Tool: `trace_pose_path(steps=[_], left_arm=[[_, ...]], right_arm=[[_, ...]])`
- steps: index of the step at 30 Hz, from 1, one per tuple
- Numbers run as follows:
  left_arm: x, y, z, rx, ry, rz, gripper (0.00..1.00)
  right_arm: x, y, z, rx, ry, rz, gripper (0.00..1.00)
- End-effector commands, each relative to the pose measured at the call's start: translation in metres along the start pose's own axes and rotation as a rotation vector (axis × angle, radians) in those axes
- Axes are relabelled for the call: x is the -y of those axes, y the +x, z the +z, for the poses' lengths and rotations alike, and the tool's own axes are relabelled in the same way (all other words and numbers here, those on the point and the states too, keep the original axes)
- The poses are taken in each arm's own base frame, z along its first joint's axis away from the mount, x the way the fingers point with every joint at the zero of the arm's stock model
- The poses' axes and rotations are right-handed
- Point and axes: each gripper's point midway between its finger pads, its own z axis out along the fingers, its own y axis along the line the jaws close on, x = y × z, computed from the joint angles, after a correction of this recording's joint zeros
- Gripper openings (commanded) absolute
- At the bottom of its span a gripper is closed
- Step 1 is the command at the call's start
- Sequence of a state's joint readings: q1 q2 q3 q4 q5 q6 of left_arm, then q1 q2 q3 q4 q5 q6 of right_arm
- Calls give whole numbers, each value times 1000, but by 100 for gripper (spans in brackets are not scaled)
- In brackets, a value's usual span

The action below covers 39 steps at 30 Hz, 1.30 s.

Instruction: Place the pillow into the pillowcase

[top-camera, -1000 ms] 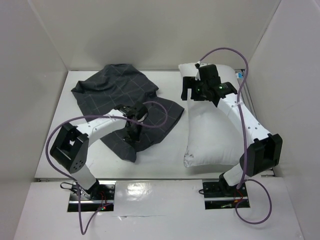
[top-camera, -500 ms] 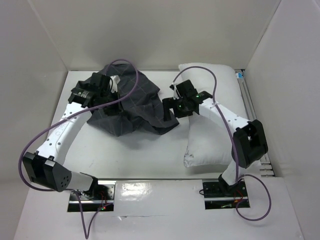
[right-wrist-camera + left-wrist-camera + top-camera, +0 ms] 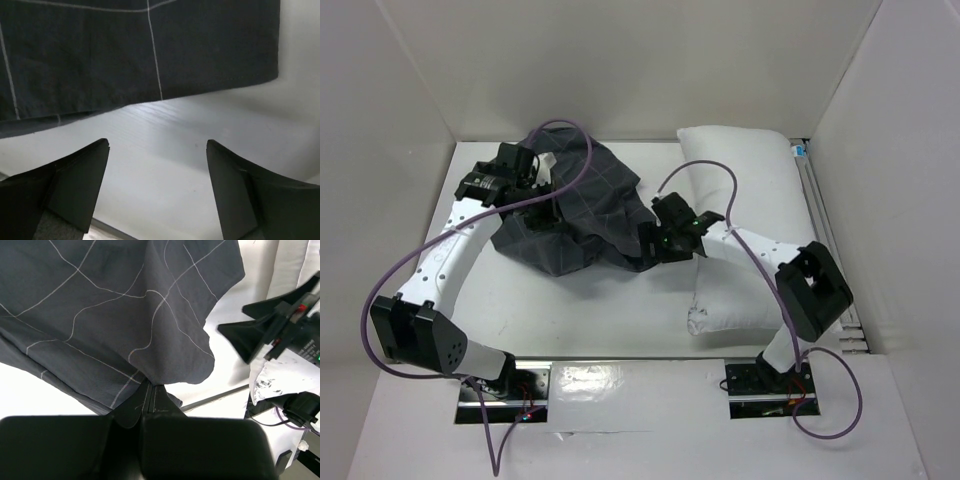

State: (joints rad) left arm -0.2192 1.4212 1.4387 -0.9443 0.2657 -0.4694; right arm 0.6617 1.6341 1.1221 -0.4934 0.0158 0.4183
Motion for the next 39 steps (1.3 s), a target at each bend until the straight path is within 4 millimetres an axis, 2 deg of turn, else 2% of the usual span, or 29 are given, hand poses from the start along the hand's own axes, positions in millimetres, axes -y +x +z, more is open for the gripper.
trace_pose_path(steps=[1, 3, 4, 5, 7, 10, 13, 18, 19, 20, 22, 23, 27, 29, 30, 33, 35, 39], left_arm=[[5, -8, -8, 22, 36, 33, 0], [7, -8, -8, 18, 44, 33, 0], [7, -8, -8, 18, 44, 33, 0], [7, -8, -8, 18, 44, 33, 0], [8, -7, -8, 15, 53, 33, 0], [8, -7, -8, 15, 53, 33, 0], [9, -7, -11, 23, 56, 36, 0], [12, -4, -13, 17, 76, 37, 0], [11, -3, -10, 15, 76, 37, 0], [11, -3, -10, 15, 76, 37, 0], [11, -3, -10, 15, 76, 37, 0], [11, -3, -10, 15, 76, 37, 0], [12, -5, -10, 23, 79, 40, 0], [12, -5, -10, 23, 79, 40, 0], [12, -5, -10, 23, 79, 40, 0], [12, -5, -10, 23, 79, 40, 0], [11, -10, -13, 37, 79, 36, 0], [16, -13, -12, 39, 101, 30, 0]], right_arm=[[-3, -29, -1, 79, -116, 169, 88], [-24, -27, -10, 60, -306, 291, 91], [-36, -42, -19, 115, -376, 392, 91], [-36, -33, -16, 103, -393, 449, 91], [-46, -39, -22, 111, -463, 599, 91], [-56, -46, -23, 147, -553, 728, 91], [-58, -53, -19, 154, -565, 776, 91], [-60, -69, -3, 168, -558, 801, 91], [-65, -71, -3, 163, -567, 804, 90], [-63, -66, 10, 134, -537, 814, 88], [-69, -74, 8, 123, -554, 807, 86], [-72, -70, 11, 110, -539, 805, 86], [-76, -65, 2, 137, -498, 801, 88], [-70, -61, 4, 146, -449, 802, 89], [-70, -54, 2, 134, -428, 791, 89], [-67, -56, -6, 173, -404, 750, 91], [-63, -46, -11, 160, -360, 728, 92], [-64, -38, -17, 147, -393, 740, 92]])
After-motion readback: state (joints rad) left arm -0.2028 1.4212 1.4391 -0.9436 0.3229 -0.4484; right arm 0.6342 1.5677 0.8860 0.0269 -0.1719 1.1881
